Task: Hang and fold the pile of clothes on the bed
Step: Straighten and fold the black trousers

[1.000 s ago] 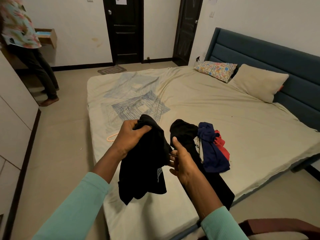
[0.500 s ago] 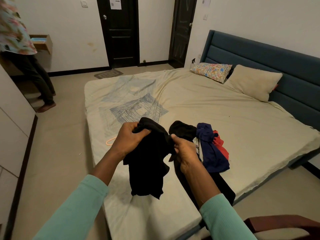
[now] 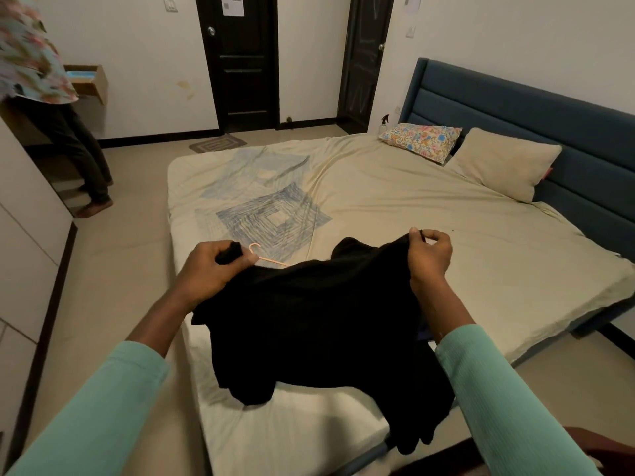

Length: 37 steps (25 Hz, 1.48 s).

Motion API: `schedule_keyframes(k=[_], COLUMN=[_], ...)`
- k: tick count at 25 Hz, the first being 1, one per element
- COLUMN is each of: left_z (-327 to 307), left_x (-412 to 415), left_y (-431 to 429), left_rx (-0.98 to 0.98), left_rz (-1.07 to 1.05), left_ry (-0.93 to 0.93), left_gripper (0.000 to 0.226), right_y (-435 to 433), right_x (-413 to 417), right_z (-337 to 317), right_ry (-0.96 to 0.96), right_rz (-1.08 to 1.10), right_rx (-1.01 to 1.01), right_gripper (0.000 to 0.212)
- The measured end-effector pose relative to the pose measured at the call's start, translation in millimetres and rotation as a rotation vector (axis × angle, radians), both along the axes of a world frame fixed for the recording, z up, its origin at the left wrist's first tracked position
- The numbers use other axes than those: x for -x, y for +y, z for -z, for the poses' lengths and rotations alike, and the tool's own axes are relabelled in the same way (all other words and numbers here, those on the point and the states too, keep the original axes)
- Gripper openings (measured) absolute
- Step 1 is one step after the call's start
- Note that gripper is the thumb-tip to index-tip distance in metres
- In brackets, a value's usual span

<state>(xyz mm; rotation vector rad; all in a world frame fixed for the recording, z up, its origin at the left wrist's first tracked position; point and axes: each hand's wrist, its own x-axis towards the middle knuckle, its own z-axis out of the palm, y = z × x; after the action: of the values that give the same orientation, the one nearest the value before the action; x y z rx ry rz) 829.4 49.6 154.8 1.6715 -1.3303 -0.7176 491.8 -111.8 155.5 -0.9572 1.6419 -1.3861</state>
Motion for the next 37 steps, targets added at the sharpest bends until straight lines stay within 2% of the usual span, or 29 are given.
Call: schedule_keyframes(k=[1, 3, 4, 6, 8, 10, 12, 14, 16, 17, 19, 20, 23, 25, 26, 28, 33, 37], left_z=[-3, -9, -10, -14, -23, -38, -49, -60, -68, -73, -82, -86, -96, -92, -91, -88, -82, -58], left_x=[-5, -17, -22, -27, -28, -24, -19, -5, 15, 24, 40, 49, 84, 109, 122, 138, 148, 115], left_y=[3, 7, 8, 11, 11, 16, 18, 25, 29, 28, 28, 29, 32, 31, 28, 25, 42, 68], left_rx=[-0.077, -0.217, -0.224, -0.154, -0.151, -0.266, -0.240, 0.019, 0.234, 0.193, -0.063, -0.117, -0.019, -0.051, -0.120, -0.254, -0.246, -0.268], left_rz=[0.066, 0.128, 0.113, 0.020, -0.014, 0.064, 0.082, -0.059, -0.153, -0.106, 0.077, 0.094, 0.112, 0.151, 0.175, 0.224, 0.210, 0.082], left_ry=[-0.093, -0.294, -0.337, -0.321, -0.271, -0.318, -0.406, -0.402, -0.375, -0.427, -0.471, -0.392, -0.058, -0.036, -0.063, -0.028, 0.506, 0.657], left_gripper=[0.035, 0.062, 0.065, 0.046, 0.034, 0.053, 0.071, 0.048, 0.027, 0.031, 0.056, 0.062, 0.042, 0.029, 0.027, 0.029, 0.014, 0.016], right_y=[-8, -20, -24, -27, -29, -37, -46, -51, -51, -52, -61, -66, -81, -90, -93, -100, -125, -130], right_x=[9, 27, 37, 53, 62, 69, 77, 85, 92, 93, 94, 95, 95, 99, 102, 107, 90, 25], right_z=[4, 2, -1, -4, -2, 6, 15, 20, 23, 25, 31, 34, 43, 43, 39, 32, 13, 9], right_ry=[-0.068, -0.185, -0.260, -0.345, -0.294, -0.174, 0.046, 0.289, 0.431, 0.453, 0.342, 0.214, -0.243, -0.453, -0.495, -0.482, -0.287, -0.096], right_rz=[-0.003, -0.067, -0.140, -0.347, -0.535, -0.592, -0.539, -0.395, -0.262, -0.212, -0.126, -0.091, 0.043, 0.100, 0.124, 0.158, 0.134, 0.023], right_rx=[-0.015, -0.049, -0.077, -0.148, -0.177, -0.112, 0.029, 0.157, 0.221, 0.210, 0.173, 0.151, 0.089, 0.099, 0.114, 0.165, 0.282, 0.326], right_gripper=[0.005, 0.009, 0.009, 0.007, 0.013, 0.019, 0.020, 0.014, 0.009, 0.008, 0.008, 0.008, 0.004, 0.005, 0.005, 0.005, 0.006, 0.016])
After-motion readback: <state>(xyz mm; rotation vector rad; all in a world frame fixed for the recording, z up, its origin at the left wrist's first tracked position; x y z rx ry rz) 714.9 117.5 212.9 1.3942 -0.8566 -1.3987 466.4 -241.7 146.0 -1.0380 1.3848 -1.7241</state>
